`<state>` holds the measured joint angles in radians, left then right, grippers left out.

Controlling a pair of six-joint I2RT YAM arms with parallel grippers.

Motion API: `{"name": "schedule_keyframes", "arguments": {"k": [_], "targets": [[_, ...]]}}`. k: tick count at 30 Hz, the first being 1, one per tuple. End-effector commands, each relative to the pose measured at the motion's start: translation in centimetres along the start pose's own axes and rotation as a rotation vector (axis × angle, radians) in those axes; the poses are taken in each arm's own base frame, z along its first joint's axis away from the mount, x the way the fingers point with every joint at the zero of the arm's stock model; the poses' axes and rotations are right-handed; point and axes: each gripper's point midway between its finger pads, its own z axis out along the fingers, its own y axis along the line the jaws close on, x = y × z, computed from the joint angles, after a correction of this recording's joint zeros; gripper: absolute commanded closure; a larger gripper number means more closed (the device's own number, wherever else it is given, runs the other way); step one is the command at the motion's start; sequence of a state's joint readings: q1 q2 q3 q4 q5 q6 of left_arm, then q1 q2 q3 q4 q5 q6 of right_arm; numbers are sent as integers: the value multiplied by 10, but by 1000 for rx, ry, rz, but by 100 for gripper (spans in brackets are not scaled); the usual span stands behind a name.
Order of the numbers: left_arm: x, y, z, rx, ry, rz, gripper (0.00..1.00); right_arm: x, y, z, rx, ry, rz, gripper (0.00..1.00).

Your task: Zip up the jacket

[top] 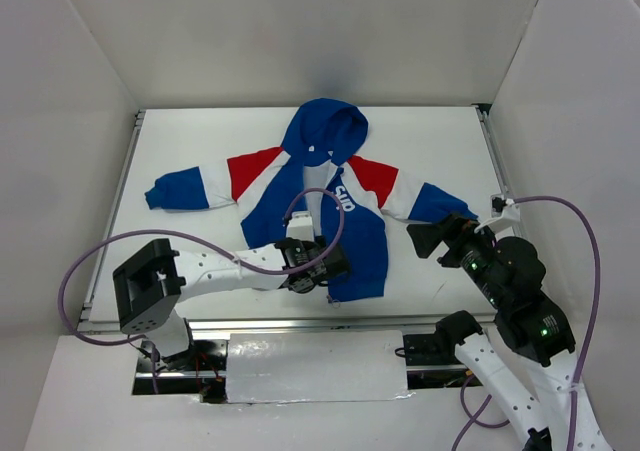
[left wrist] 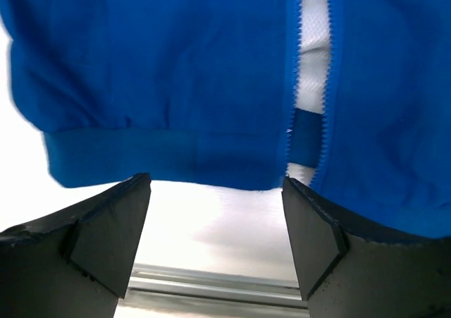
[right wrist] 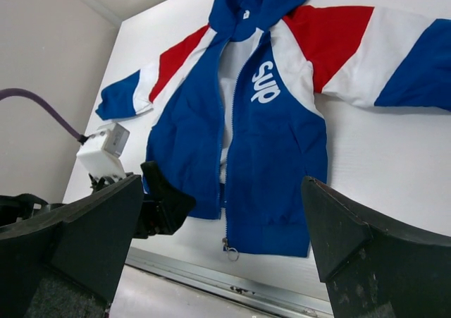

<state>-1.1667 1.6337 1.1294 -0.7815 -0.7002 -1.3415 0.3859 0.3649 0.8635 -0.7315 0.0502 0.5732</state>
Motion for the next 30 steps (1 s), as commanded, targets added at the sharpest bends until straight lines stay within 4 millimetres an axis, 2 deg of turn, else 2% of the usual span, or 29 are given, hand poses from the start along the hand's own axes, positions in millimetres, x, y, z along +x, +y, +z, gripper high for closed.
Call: {"name": "schedule_keyframes", "arguments": {"k": [1,5,13,19,23,30], "targets": [[-3,-17,7,39,0,-43,13,-3,-1,-4,-4,-23,-26,0],[4,-22,17,53,34,-45,23,-3,-1,-4,0,-20,-31,0],[22,-17,31,11,76,-21,23,-1,-1,-2,-6,-16,-34,0],[36,-6,40,-18,95,-22,29,-1,-2,-2,-8,-20,-37,0],[40,-6,43,-23,103,-12,37,0,-1,-2,-12,-15,-37,0],[35,-5,39,-17,93,-17,33,1,0,-1,-18,-8,-39,0]]}}
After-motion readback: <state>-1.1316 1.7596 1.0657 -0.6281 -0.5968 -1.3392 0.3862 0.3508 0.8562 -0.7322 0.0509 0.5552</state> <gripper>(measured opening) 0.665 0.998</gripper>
